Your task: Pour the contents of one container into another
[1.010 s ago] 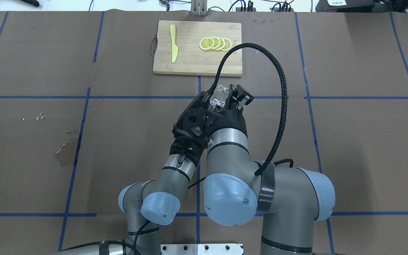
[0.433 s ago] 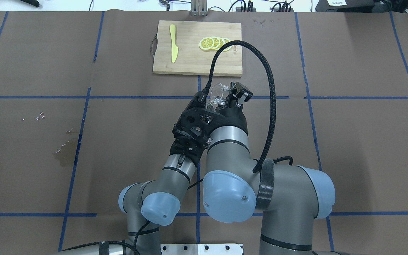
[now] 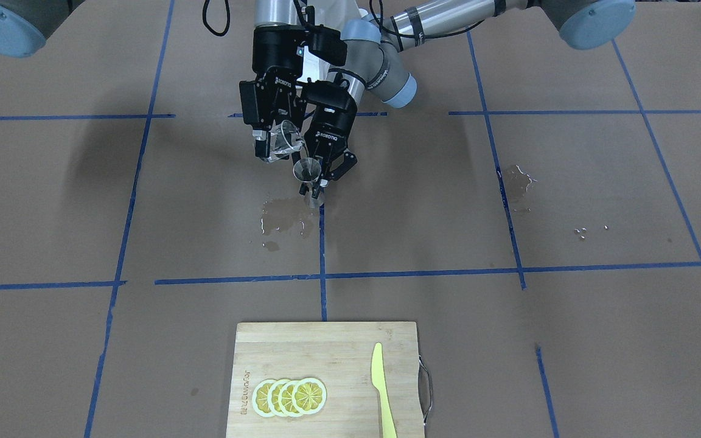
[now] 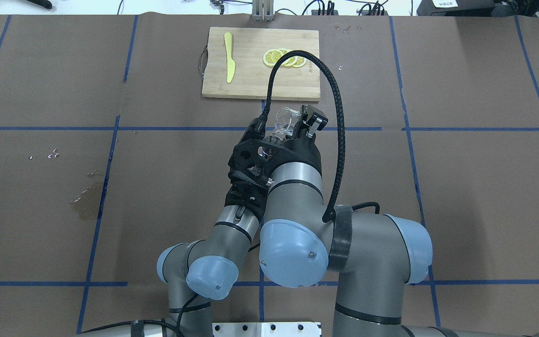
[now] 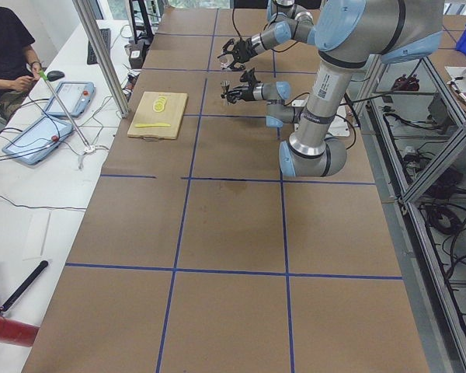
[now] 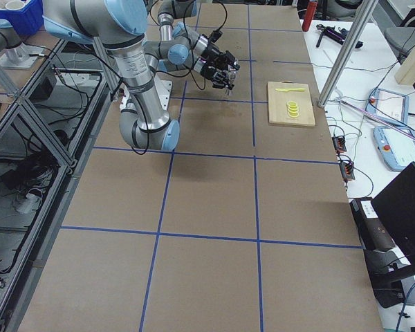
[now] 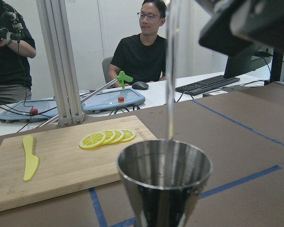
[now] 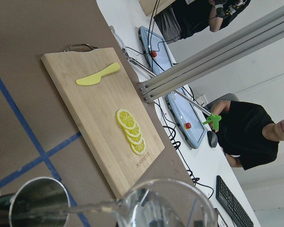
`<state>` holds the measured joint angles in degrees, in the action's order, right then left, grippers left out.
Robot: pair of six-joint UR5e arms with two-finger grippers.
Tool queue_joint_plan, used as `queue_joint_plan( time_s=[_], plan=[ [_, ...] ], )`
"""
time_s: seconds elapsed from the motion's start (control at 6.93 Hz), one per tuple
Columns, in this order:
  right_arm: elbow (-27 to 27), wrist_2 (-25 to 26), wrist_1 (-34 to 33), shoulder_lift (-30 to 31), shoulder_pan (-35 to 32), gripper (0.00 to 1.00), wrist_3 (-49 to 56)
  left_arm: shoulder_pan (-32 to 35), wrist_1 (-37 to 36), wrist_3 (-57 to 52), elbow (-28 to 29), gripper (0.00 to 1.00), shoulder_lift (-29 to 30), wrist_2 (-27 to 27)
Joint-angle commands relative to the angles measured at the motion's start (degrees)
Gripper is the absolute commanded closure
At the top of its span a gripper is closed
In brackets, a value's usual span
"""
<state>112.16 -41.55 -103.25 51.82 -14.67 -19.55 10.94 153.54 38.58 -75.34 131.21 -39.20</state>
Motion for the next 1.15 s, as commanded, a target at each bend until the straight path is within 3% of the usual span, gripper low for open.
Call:
queue_joint_plan(
  time_s=[0.0, 1.01],
  plan=[
    [-0.5, 0.2, 0.0, -0.1, -0.1, 0.95, 3.0, 0.0, 0.0, 0.0, -0.1, 1.00, 0.0, 0.0],
    [-0.5, 0.5, -0.9, -0.1, -0.1, 0.95, 9.4, 0.0, 0.0, 0.0, -0.2, 1.00, 0.0, -0.1]
  ],
)
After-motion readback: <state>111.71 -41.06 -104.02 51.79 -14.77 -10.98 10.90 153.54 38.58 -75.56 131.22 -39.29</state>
